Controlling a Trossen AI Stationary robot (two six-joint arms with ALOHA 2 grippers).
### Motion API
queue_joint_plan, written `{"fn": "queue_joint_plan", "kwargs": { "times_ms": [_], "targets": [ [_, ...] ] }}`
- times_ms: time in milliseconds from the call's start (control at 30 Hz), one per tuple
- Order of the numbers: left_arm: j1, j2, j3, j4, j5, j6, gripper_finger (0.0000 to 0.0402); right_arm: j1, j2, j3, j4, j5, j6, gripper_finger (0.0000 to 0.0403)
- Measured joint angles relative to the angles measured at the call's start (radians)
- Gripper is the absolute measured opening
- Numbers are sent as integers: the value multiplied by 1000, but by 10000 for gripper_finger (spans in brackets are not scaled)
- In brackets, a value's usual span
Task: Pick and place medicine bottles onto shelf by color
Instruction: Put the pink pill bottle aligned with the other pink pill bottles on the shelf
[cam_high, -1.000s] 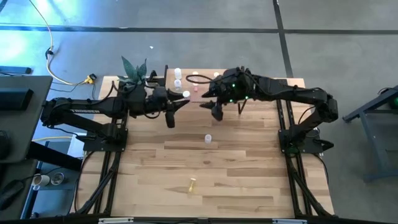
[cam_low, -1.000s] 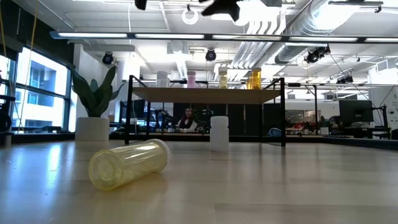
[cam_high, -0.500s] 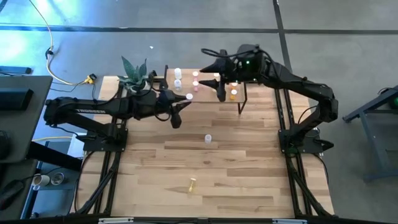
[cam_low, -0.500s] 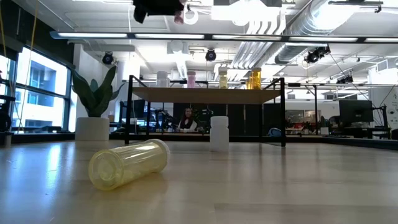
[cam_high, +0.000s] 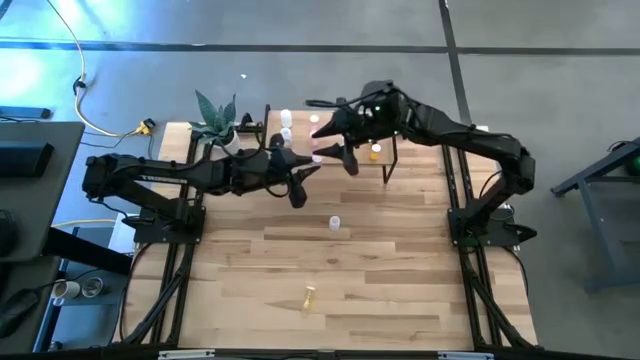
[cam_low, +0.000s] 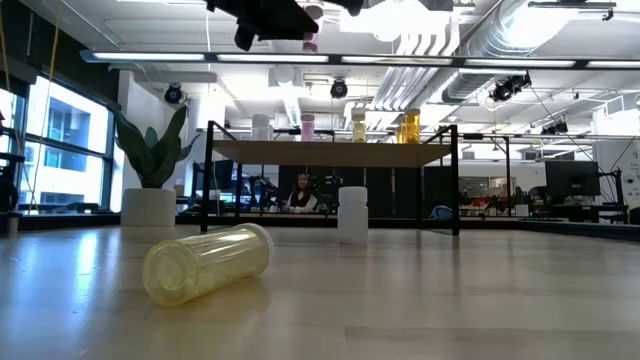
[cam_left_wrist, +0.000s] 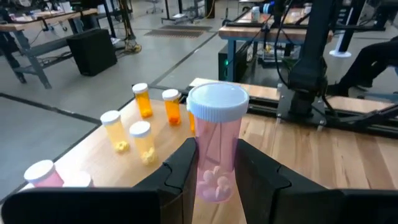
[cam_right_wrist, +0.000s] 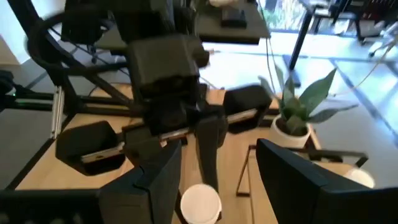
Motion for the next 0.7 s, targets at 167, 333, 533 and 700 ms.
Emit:
{"fn": "queue_joint_plan", "kwargs": {
  "times_ms": [167, 333, 533, 700],
  "targets": [
    [15, 1, 0, -2, 0, 8, 83, 0, 28, 0, -30, -24, 27, 199],
    [34, -1, 0, -1, 0, 3, 83, 0, 31, 0, -69, -27, 41, 199],
    [35, -1, 0, 29, 1, 18, 83, 0, 33, 0, -78, 16, 18, 199],
    [35, -2, 0, 59, 7, 19, 83, 0, 33, 0, -87, 32, 17, 199]
  ]
}}
